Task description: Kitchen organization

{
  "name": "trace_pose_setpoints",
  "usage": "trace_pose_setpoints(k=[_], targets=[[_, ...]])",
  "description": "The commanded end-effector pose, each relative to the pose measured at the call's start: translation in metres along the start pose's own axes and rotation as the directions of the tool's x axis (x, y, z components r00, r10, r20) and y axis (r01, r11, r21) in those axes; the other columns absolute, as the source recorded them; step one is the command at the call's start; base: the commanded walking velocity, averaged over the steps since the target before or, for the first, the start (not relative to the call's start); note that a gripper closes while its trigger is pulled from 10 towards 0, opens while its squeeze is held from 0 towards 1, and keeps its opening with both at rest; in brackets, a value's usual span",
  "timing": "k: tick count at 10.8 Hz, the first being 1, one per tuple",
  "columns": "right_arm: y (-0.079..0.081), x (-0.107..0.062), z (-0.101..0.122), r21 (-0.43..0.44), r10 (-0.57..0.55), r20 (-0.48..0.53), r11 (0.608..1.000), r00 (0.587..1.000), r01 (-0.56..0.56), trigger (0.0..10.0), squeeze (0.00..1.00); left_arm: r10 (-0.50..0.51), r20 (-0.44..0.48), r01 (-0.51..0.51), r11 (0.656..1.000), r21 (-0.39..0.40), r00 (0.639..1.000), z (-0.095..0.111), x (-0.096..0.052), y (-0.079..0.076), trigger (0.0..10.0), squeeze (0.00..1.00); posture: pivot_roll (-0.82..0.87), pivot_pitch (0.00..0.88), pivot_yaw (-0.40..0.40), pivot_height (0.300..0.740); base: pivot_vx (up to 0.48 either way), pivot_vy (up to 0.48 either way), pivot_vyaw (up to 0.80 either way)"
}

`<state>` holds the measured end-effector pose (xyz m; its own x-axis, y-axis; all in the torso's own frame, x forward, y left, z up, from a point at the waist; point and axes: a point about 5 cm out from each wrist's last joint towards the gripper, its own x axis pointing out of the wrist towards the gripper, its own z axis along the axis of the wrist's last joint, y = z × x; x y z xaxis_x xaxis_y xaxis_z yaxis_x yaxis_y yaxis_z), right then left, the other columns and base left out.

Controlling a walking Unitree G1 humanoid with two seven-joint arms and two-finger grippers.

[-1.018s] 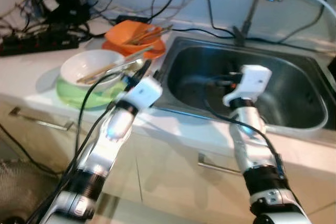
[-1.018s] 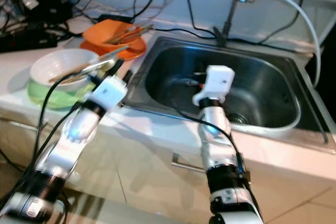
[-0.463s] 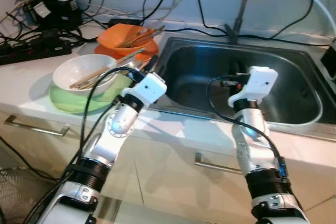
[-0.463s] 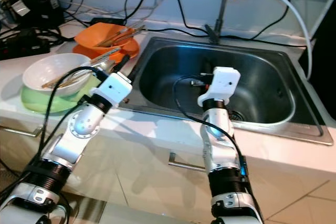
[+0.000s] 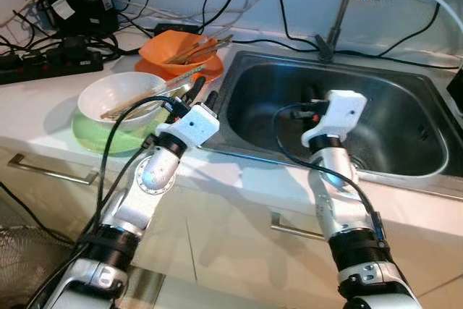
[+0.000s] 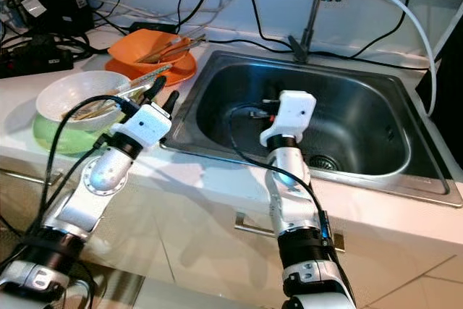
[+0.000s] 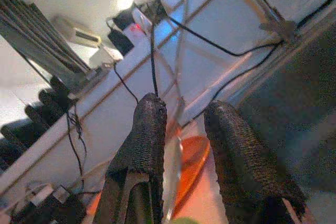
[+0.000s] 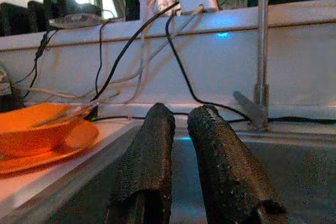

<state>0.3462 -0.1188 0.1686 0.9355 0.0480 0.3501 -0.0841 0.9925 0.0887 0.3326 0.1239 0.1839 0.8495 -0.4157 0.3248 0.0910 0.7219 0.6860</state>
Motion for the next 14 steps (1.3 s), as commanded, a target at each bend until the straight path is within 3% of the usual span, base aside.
trace_pose_setpoints(k=[1, 5, 9, 14], targets=[[0.0, 0.003, 0.001, 0.005, 0.0, -0.002, 1.0, 1.0, 0.0, 10.0, 0.0, -0.019, 0.012, 0.018, 1.0, 0.022, 1.0, 0.004, -0.001, -0.001, 10.0, 0.0, 0.17, 0.0, -0.044, 0.74, 0.0, 0.0, 0.0], [-0.001, 0.003, 0.0, 0.007, -0.008, -0.003, 1.0, 1.0, 0.008, 10.0, 0.0, -0.064, -0.008, 0.064, 0.996, 0.067, 0.998, 0.005, -0.016, -0.008, 10.0, 0.0, 0.17, 0.0, -0.042, 0.74, 0.0, 0.0, 0.0], [-0.001, 0.005, 0.0, 0.01, -0.006, -0.001, 1.0, 1.0, 0.006, 10.0, 0.0, -0.003, -0.087, 0.014, 0.991, 0.134, 0.996, -0.007, -0.016, 0.007, 10.0, 0.0, 0.17, 0.0, -0.047, 0.74, 0.0, 0.0, 0.0], [0.0, 0.005, -0.001, 0.01, -0.001, -0.001, 1.0, 1.0, 0.001, 10.0, 0.0, 0.049, -0.178, -0.021, 0.987, 0.157, 0.983, -0.019, -0.014, 0.011, 10.0, 0.0, 0.17, 0.0, -0.051, 0.74, 0.0, 0.0, 0.0]])
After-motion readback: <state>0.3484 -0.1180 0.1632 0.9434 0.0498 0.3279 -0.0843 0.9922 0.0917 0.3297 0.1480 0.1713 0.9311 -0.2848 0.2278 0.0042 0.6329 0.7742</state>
